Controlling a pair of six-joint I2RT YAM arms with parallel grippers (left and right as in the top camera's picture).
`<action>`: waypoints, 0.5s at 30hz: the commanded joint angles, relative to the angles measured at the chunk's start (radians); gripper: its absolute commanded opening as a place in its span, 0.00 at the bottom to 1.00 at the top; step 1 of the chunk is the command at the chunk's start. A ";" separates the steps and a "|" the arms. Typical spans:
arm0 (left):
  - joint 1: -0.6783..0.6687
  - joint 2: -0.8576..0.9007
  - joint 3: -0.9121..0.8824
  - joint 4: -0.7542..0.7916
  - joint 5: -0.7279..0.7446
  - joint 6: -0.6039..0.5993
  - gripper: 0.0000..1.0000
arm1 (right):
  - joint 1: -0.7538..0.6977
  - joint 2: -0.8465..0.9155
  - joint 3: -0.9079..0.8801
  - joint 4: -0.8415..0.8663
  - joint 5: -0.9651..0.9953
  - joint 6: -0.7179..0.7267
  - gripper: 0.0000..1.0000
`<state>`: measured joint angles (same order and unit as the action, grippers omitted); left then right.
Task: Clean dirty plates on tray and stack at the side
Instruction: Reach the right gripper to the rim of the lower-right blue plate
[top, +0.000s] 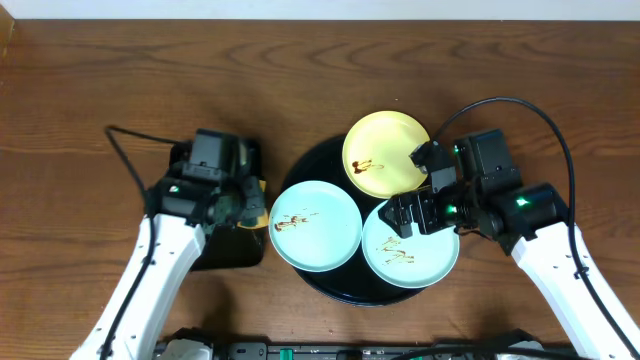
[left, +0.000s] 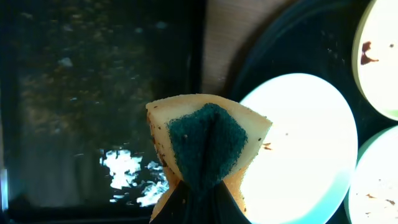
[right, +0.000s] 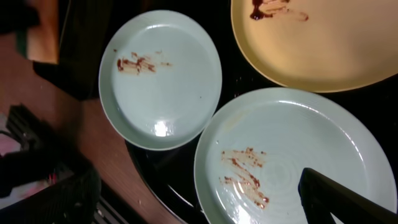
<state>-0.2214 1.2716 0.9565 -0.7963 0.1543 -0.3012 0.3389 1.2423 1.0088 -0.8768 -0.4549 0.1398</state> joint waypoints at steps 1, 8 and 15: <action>-0.039 0.021 0.015 0.041 0.076 0.043 0.07 | 0.014 -0.005 0.010 0.014 -0.040 0.054 0.99; -0.088 0.023 0.016 0.101 0.085 0.042 0.07 | 0.055 0.048 0.010 0.006 -0.047 0.067 0.99; -0.088 0.023 0.016 0.098 0.085 0.042 0.07 | 0.064 0.180 0.010 0.063 -0.170 0.061 0.99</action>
<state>-0.3069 1.2953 0.9565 -0.6991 0.2306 -0.2794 0.3939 1.3762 1.0088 -0.8330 -0.5266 0.1944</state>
